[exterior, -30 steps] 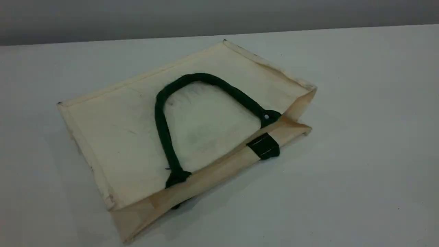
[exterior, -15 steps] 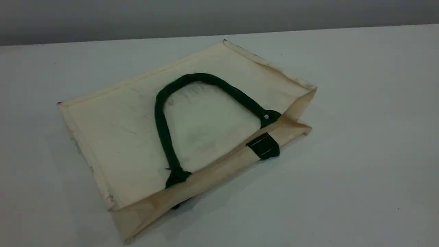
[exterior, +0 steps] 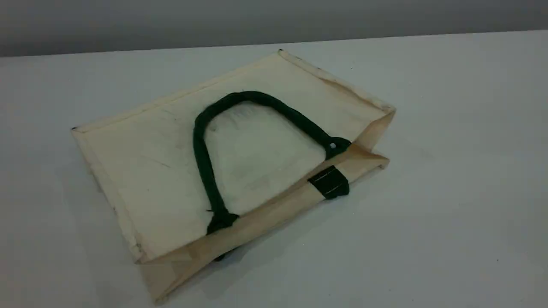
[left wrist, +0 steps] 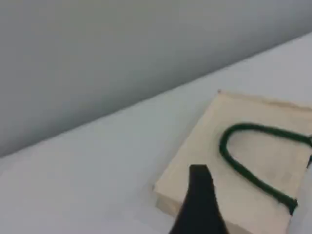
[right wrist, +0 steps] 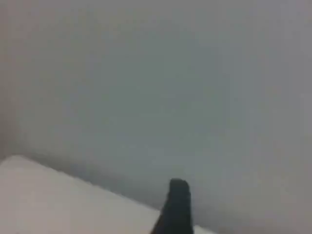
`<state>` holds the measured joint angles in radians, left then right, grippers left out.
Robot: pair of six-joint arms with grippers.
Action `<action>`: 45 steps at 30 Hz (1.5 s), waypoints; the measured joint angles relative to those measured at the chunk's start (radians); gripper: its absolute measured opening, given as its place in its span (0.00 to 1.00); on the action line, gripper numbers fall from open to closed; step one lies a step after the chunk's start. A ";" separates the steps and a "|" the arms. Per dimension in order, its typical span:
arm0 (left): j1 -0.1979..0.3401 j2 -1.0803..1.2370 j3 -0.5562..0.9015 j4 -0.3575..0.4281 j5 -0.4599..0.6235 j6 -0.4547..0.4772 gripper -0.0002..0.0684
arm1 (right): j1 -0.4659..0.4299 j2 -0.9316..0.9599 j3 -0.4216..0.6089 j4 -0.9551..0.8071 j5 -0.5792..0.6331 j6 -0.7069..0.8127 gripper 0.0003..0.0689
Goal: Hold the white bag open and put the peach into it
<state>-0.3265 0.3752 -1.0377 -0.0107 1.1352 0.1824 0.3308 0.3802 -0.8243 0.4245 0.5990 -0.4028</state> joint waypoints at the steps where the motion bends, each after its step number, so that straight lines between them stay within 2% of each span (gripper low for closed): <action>1: 0.000 0.000 0.024 0.000 -0.018 -0.011 0.74 | 0.000 0.000 0.022 0.000 -0.008 0.000 0.86; 4: 0.000 0.001 0.077 -0.001 -0.052 -0.035 0.74 | 0.000 0.000 0.075 0.000 -0.046 -0.002 0.86; 9: 0.000 0.001 0.153 -0.053 -0.132 -0.042 0.74 | 0.000 0.000 0.143 0.001 -0.101 -0.003 0.86; 15: 0.000 0.001 0.211 -0.050 -0.133 -0.040 0.74 | 0.000 0.000 0.200 0.006 -0.129 -0.003 0.86; 28: 0.000 0.001 0.212 -0.045 -0.144 -0.038 0.74 | 0.000 0.000 0.200 0.049 -0.123 -0.003 0.86; 34: 0.000 0.001 0.212 -0.071 -0.208 -0.039 0.74 | 0.000 0.000 0.200 0.050 -0.116 -0.027 0.86; 45: 0.000 0.001 0.217 -0.071 -0.203 -0.032 0.74 | 0.000 0.000 0.200 0.119 -0.065 -0.106 0.86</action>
<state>-0.3265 0.3761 -0.8207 -0.0819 0.9318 0.1508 0.3308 0.3802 -0.6247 0.5435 0.5342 -0.5091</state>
